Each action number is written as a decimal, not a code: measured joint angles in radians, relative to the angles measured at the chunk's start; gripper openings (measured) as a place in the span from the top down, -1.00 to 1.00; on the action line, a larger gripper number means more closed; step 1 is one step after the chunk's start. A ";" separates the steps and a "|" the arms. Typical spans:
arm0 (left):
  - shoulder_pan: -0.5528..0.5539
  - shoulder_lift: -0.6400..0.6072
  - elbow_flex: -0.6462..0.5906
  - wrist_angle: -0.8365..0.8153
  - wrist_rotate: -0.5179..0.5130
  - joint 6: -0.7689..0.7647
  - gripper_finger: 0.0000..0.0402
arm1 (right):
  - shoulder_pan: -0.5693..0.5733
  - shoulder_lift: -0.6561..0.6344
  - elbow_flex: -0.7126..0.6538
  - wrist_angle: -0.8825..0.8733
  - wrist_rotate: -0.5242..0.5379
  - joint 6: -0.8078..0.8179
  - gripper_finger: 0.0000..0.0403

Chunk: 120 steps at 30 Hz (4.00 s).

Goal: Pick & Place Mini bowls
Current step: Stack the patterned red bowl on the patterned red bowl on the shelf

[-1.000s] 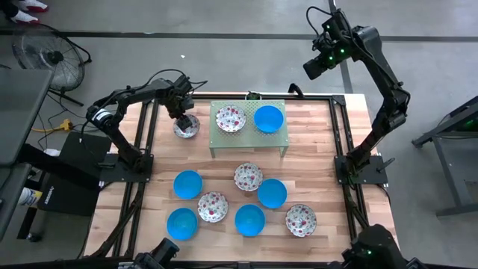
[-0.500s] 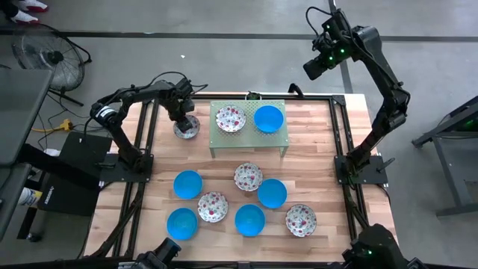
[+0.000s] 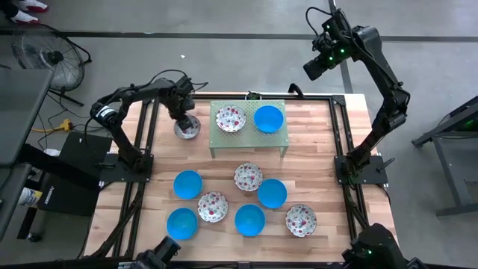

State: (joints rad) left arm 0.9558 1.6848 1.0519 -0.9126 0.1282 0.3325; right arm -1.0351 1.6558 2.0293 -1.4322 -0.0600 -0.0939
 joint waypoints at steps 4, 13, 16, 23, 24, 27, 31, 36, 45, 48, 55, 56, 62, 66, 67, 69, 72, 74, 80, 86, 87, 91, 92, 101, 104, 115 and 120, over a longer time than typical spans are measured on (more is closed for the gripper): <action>0.000 0.000 0.042 -0.017 -0.004 0.003 0.47 | 0.000 0.000 0.000 0.000 0.000 -0.008 1.00; 0.000 0.000 0.047 -0.024 -0.012 0.033 0.56 | 0.000 0.000 0.000 0.000 0.000 -0.011 1.00; 0.000 0.000 0.047 -0.025 -0.015 0.050 0.56 | 0.000 0.000 0.000 0.000 0.000 -0.017 1.00; 0.000 0.000 0.047 -0.025 -0.016 0.057 0.56 | 0.000 0.000 0.000 0.000 0.000 -0.030 1.00; 0.000 0.000 0.047 -0.025 -0.021 0.057 0.56 | 0.000 0.000 0.000 0.000 0.000 -0.030 1.00; 0.000 0.000 0.047 -0.027 -0.043 0.063 0.56 | 0.000 0.000 0.000 0.000 0.000 -0.030 1.00; 0.000 0.000 0.047 -0.028 -0.052 0.058 0.56 | 0.000 0.000 0.000 0.000 -0.005 -0.034 1.00; 0.000 0.000 0.046 -0.027 -0.062 0.064 0.56 | 0.000 0.000 0.000 0.000 -0.006 -0.038 1.00; 0.000 0.000 0.046 -0.023 -0.067 0.077 0.56 | 0.000 0.000 0.000 0.000 -0.007 -0.038 1.00; 0.000 0.000 0.046 -0.022 -0.064 0.082 0.56 | 0.000 0.000 0.000 0.000 -0.007 -0.038 1.00; 0.000 0.000 0.046 -0.004 0.007 0.082 0.56 | 0.000 0.000 0.000 0.000 -0.007 -0.037 1.00; 0.000 0.000 0.046 -0.004 0.014 0.082 0.56 | 0.000 0.000 0.000 0.000 -0.008 -0.037 1.00; 0.000 0.000 0.046 -0.002 0.015 0.084 0.56 | 0.000 0.000 0.000 0.000 -0.024 -0.037 1.00; 0.000 0.000 0.046 0.000 -0.007 0.090 0.56 | 0.000 0.000 0.000 0.000 -0.024 -0.037 1.00; 0.000 0.000 0.046 0.003 -0.014 0.090 0.56 | 0.000 0.000 0.000 0.000 -0.024 -0.037 1.00; 0.000 0.000 0.046 0.008 -0.017 0.090 0.56 | 0.000 0.000 0.000 0.000 -0.024 -0.037 1.00; 0.000 0.000 0.046 0.016 -0.014 0.090 0.56 | 0.000 0.000 0.000 0.000 -0.023 -0.037 1.00; 0.000 0.000 0.046 0.016 -0.009 0.092 0.56 | 0.000 0.000 0.000 0.000 -0.023 -0.037 1.00; -0.002 0.036 0.046 0.021 -0.002 0.101 0.56 | 0.000 0.000 0.000 0.000 -0.023 -0.037 1.00; -0.001 0.042 0.046 0.021 0.004 0.108 0.58 | 0.000 0.000 0.000 0.000 -0.023 -0.037 1.00; -0.001 0.042 0.046 0.020 0.004 0.108 0.61 | 0.000 0.000 0.000 0.000 -0.023 -0.037 1.00; 0.000 0.039 0.048 0.010 0.018 0.108 0.88 | 0.000 0.000 0.000 0.000 -0.023 -0.037 1.00; 0.000 0.037 0.048 0.008 0.021 0.109 0.93 | 0.000 0.000 0.000 0.000 -0.023 -0.038 1.00; 0.001 0.039 0.057 -0.011 0.024 0.114 0.97 | 0.000 0.000 0.000 0.000 -0.024 -0.046 1.00; 0.000 0.042 0.084 -0.040 0.015 0.131 0.97 | 0.000 0.000 0.000 0.000 -0.024 -0.046 1.00; 0.000 0.043 0.236 -0.233 0.032 0.185 0.97 | 0.000 0.000 0.000 0.000 -0.026 -0.068 1.00; 0.000 0.043 0.312 -0.324 0.040 0.213 0.97 | 0.000 0.000 0.000 0.000 -0.026 -0.072 1.00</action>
State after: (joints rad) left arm 0.9558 1.7273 1.3639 -1.2369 0.1686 0.5450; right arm -1.0355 1.6558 2.0293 -1.4322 -0.0860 -0.1662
